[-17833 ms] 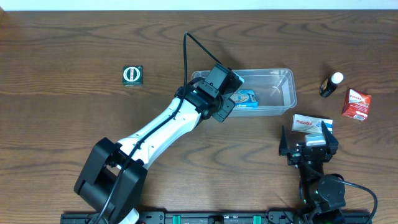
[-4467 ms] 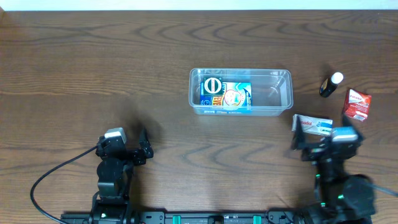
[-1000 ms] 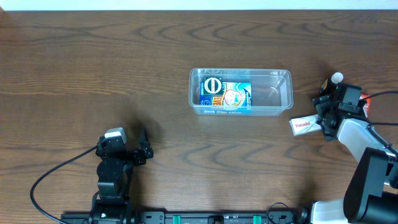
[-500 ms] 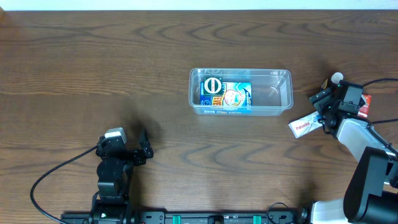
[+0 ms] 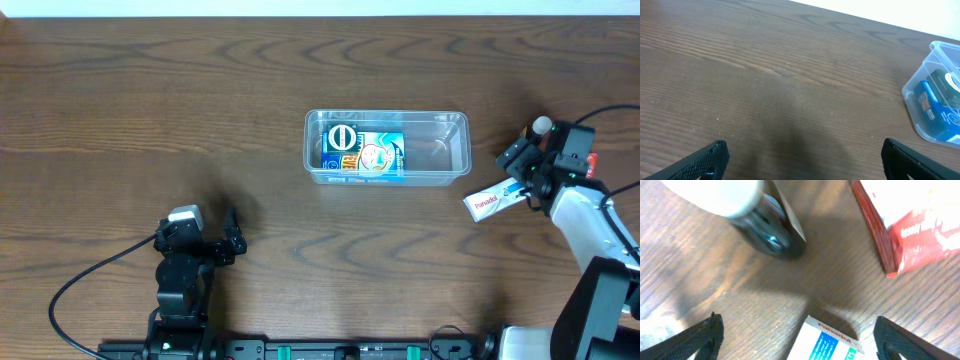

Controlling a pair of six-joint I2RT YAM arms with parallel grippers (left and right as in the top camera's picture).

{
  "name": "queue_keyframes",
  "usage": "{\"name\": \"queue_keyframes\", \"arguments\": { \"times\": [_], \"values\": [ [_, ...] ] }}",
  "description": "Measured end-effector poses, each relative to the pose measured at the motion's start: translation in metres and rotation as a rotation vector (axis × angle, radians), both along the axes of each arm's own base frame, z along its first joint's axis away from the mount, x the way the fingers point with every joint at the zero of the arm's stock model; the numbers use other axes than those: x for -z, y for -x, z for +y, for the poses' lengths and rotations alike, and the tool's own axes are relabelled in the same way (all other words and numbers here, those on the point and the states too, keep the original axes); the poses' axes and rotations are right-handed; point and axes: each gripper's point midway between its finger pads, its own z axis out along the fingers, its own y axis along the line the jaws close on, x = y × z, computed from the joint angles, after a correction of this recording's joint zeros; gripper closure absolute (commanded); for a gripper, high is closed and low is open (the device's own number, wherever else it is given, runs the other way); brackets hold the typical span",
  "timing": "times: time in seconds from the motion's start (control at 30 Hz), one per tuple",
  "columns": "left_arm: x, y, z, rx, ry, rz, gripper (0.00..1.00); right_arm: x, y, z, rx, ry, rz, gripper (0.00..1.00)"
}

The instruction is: Pack container

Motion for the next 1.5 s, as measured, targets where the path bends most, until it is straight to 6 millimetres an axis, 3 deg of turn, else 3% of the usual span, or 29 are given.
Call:
{"name": "queue_keyframes", "arguments": {
  "times": [0.2,0.53,0.93,1.23,1.33,1.4,1.5],
  "values": [
    [0.000,0.000,0.000,0.000,0.000,0.000,0.02,-0.021,-0.014,-0.005,-0.110,0.091,-0.016,0.01],
    [0.000,0.000,0.000,0.000,0.000,0.000,0.02,-0.022,-0.010,-0.019,-0.217,0.254,0.051,0.01],
    [0.000,0.000,0.000,0.000,0.000,0.000,0.02,-0.056,-0.052,-0.014,-0.402,0.383,-0.134,0.01],
    [0.000,0.000,0.000,0.000,0.000,0.000,0.02,-0.065,-0.058,-0.019,-0.441,0.407,-0.180,0.01],
    [0.000,0.000,0.000,0.000,0.000,0.000,0.02,-0.068,-0.062,-0.015,-0.467,0.407,-0.205,0.05],
    [0.000,0.000,0.000,0.000,0.000,0.000,0.02,-0.071,-0.065,-0.014,-0.482,0.410,-0.222,0.18],
    [0.000,0.000,0.000,0.000,0.000,0.000,0.02,-0.073,-0.065,-0.016,-0.485,0.416,-0.232,0.25]
  ]
}}
